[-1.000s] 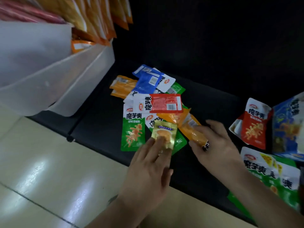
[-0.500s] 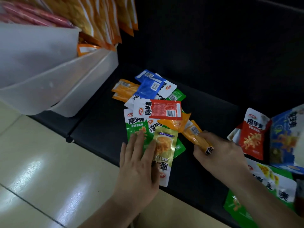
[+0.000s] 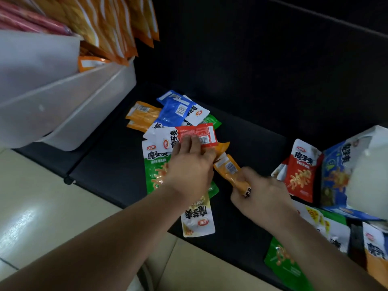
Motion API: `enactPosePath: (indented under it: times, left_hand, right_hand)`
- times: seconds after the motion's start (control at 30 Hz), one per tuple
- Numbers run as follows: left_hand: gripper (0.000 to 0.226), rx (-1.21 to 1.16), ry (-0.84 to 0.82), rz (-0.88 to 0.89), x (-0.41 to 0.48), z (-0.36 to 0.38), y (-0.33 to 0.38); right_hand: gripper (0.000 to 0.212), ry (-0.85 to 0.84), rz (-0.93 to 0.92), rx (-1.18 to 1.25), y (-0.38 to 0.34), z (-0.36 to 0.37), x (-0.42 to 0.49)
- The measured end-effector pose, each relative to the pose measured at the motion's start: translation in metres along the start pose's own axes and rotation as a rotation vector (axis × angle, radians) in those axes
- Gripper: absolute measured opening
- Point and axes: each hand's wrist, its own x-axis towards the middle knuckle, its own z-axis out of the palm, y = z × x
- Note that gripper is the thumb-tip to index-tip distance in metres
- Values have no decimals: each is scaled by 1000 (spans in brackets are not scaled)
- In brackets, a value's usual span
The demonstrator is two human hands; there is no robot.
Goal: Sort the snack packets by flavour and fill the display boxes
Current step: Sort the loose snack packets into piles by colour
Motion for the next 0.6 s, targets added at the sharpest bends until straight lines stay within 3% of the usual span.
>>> enactPosePath:
  times: [0.13, 0.23, 0.3, 0.43, 0.6]
  left_hand:
    - [34, -269, 210, 65, -7, -10, -4]
    - [19, -440, 430, 91, -13, -39, 1]
    - [10, -642, 491, 24, -19, -58, 8]
    - [4, -1255, 379, -199, -33, -71, 19]
    - [4, -1489, 171, -402, -46, -55, 37]
  right_hand:
    - [47, -34, -21, -45, -2, 6, -5]
    - [23, -11, 53, 17, 4, 3, -3]
    - [5, -27, 142, 179, 12, -5, -2]
    - [11, 74, 368, 716, 15, -23, -9]
    - [13, 141, 425, 911, 13, -33, -31]
